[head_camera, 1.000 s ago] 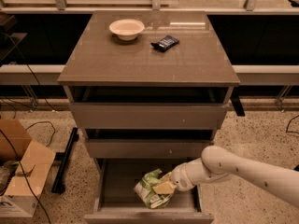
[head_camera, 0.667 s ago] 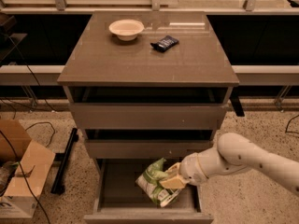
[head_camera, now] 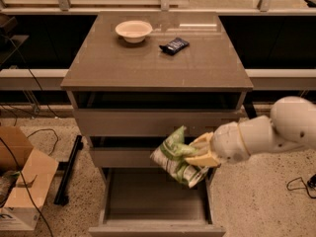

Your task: Pick green jalapeno chip bag from bottom drawer and place on counter

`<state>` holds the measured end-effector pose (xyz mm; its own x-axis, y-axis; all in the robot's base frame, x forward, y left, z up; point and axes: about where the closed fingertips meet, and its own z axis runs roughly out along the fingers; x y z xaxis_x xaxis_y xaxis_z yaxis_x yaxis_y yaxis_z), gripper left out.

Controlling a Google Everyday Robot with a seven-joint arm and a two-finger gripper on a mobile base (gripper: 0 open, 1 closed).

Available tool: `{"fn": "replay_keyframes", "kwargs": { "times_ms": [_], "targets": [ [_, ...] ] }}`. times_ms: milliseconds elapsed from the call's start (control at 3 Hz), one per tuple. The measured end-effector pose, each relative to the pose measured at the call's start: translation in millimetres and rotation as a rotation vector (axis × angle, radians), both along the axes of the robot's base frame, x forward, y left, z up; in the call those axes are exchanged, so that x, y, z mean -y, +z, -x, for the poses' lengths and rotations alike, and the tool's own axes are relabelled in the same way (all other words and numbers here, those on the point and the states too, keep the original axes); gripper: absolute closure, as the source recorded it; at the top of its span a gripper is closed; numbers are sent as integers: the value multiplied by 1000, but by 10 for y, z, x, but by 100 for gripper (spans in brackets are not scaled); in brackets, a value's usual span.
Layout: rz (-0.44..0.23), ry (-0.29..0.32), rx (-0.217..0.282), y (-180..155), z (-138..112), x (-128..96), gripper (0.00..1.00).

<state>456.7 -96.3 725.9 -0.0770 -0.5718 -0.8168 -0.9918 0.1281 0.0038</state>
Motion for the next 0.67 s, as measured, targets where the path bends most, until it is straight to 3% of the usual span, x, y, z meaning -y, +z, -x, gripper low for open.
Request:
{"fn": "replay_keyframes", "kwargs": {
  "times_ms": [333,667],
  "targets": [
    [29,1,151,858,-203,77,100],
    [42,-35,273,1643,-578,53,100]
  ]
}}
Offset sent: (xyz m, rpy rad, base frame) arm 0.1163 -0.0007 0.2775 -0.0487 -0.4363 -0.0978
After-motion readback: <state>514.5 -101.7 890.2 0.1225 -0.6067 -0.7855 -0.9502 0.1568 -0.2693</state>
